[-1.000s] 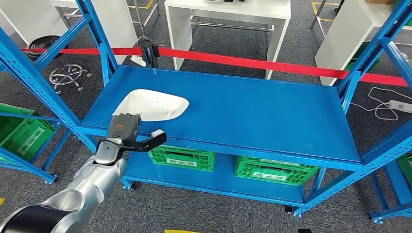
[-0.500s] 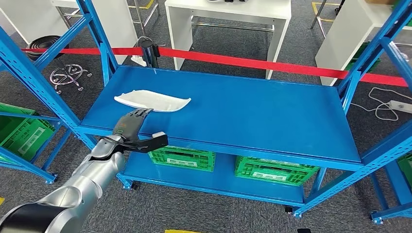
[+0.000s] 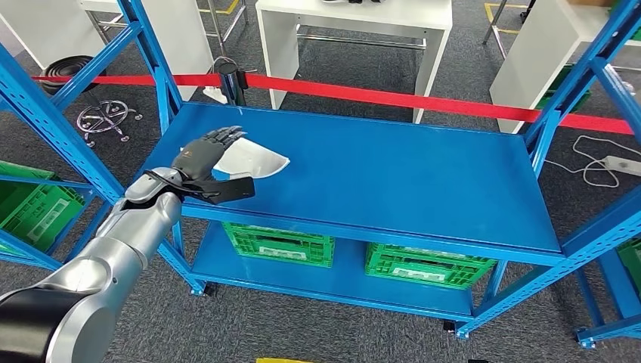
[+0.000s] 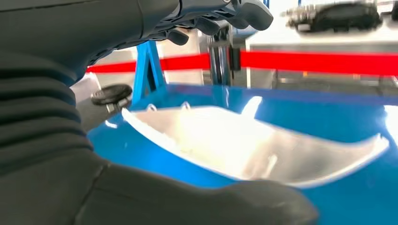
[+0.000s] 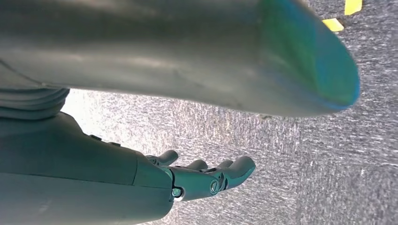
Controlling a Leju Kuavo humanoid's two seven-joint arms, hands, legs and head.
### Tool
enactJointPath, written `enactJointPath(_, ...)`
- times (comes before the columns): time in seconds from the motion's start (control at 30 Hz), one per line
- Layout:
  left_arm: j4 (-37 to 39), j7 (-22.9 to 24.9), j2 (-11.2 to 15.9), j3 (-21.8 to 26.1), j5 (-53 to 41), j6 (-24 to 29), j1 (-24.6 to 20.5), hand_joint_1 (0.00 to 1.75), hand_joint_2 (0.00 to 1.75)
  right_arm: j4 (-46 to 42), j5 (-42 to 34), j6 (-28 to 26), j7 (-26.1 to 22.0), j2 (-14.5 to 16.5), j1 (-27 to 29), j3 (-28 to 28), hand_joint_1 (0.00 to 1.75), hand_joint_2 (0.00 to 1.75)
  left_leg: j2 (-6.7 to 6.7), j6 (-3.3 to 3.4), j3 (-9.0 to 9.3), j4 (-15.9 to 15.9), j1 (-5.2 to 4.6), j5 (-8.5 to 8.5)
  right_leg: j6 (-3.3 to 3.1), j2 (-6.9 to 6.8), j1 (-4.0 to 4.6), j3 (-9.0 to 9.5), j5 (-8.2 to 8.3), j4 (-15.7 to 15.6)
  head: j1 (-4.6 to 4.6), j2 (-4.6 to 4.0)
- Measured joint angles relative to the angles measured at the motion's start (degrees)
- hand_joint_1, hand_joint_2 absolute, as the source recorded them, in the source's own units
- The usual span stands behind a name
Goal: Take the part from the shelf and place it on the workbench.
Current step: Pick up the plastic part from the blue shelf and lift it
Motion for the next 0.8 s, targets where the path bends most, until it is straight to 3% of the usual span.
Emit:
enactJointPath(0.17, -0.1, -3.1, -0.1, -0.1, 2.0, -2.2, -0.9, 0.00, 0.00, 0.0, 0.0, -0.2, -0.9, 0.0, 0.0, -0.4, 0.00, 0.00, 0.00, 0.00, -0.01, 0.0, 0.00, 0.00, 0.00, 0.00, 0.00, 0.00, 0.00, 0.0, -0.01, 0.00)
enactJointPath(0.53, -0.2, -3.1, -0.3, -0.3, 2.3, -2.5, -2.0, 0.00, 0.00, 0.0, -0.1, -0.3, -0.9, 0.0, 0.0, -1.0, 0.00, 0.00, 0.01, 0.00, 0.00, 0.0, 0.00, 0.00, 0.00, 0.01, 0.00, -0.01, 0.00, 0.0, 0.00, 0.00)
enactJointPath(0.7, -0.2, 3.4, -0.8, -2.3, -1.3, 0.2, -2.4, 0.00, 0.00, 0.0, -0.3, -0.5, -0.4, 0.0, 0.0, -1.3, 0.00, 0.00, 0.00, 0.00, -0.01, 0.0, 0.00, 0.00, 0.00, 0.00, 0.00, -0.01, 0.00, 0.0, 0.00, 0.00)
enactJointPath(0.8, 0.0, 7.1, -1.2, -4.2, -3.2, 1.7, -2.6, 0.00, 0.00, 0.0, -0.2, -0.5, -0.7, 0.1, 0.0, -1.5, 0.00, 0.00, -0.04, 0.42, -0.28, 0.1, -0.26, -0.03, 0.45, -0.03, -0.26, 0.19, 0.30, -0.3, -0.04, 0.00)
